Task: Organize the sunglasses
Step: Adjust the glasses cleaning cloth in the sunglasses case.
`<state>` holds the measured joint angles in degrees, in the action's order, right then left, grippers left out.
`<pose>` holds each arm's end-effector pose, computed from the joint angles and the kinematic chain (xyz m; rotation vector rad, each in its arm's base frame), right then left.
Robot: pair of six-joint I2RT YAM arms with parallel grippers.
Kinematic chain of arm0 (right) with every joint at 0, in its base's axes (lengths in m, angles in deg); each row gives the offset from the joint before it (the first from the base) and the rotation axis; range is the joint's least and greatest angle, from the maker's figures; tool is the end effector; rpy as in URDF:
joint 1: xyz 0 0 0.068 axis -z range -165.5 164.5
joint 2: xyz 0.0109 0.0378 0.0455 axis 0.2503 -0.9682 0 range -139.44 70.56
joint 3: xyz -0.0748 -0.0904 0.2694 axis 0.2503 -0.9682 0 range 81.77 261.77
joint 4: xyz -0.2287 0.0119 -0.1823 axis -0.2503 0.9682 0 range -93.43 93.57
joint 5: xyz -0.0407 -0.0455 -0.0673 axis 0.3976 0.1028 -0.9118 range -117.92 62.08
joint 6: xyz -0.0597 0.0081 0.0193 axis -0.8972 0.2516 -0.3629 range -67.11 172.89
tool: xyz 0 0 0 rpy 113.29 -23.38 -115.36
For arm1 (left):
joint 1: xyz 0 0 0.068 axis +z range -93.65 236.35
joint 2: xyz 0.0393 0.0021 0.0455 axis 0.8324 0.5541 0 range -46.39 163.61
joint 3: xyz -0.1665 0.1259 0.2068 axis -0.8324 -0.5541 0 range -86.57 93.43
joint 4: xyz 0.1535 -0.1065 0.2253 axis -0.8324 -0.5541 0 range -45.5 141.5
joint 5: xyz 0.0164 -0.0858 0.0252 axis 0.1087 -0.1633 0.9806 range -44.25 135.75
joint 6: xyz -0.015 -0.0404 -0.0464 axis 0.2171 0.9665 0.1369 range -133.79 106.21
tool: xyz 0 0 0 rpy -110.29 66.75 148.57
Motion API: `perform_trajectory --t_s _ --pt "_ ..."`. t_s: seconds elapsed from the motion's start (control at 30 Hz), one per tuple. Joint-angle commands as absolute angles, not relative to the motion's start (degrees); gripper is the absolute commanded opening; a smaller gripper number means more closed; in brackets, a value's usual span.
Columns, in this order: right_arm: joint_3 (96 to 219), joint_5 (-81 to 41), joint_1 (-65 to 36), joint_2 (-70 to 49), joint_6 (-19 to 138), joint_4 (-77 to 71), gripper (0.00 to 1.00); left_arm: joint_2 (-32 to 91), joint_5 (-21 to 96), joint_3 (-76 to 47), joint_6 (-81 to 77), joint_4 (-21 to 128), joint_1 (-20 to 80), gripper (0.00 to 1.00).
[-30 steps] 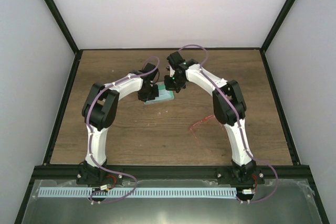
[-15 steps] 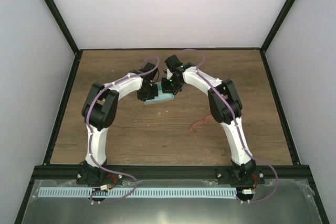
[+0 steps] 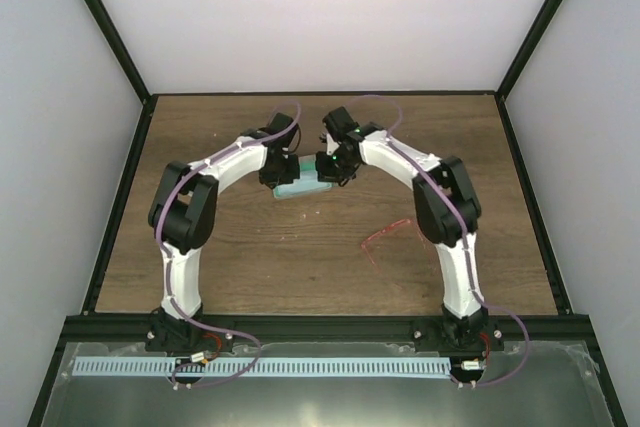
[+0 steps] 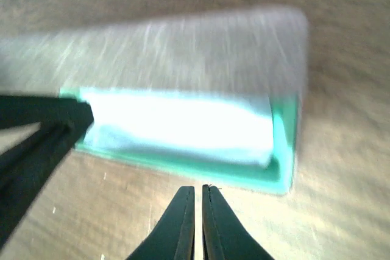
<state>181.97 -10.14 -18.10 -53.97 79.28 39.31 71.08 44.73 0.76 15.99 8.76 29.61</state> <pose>0.4191 0.2856 0.1782 -0.2460 2.8591 0.6769 0.4090 -0.2072 0.1621 -0.0725 2.8770 -0.2279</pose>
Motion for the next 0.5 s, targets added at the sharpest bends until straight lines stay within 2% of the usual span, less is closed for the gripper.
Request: perform_trajectory --t_s 0.0,0.1,0.2,0.3,0.4,0.47 --pt "173.25 -12.72 -18.04 -41.4 78.87 37.7 0.05 64.8 44.99 -0.68 13.72 10.13 28.37 0.1" --pt "164.11 -13.22 -17.02 -33.63 80.01 36.21 0.08 61.77 45.67 -1.78 13.28 11.25 26.16 0.18" --pt "156.64 -14.58 -15.82 -27.17 81.09 35.53 0.13 60.17 46.11 -2.38 11.7 12.41 22.27 0.38" --pt "152.03 -16.89 -13.67 -21.43 82.42 35.83 0.13 60.34 45.63 -1.89 7.89 14.16 17.03 0.6" --pt "149.43 -17.97 -8.08 -16.83 84.45 37.81 0.13 63.03 46.47 0.78 3.71 14.03 11.91 0.63" --pt "148.23 -17.95 -3.47 -13.7 85.29 38.94 0.13 65.31 46.78 3.11 1.1 13.14 9.02 0.6"
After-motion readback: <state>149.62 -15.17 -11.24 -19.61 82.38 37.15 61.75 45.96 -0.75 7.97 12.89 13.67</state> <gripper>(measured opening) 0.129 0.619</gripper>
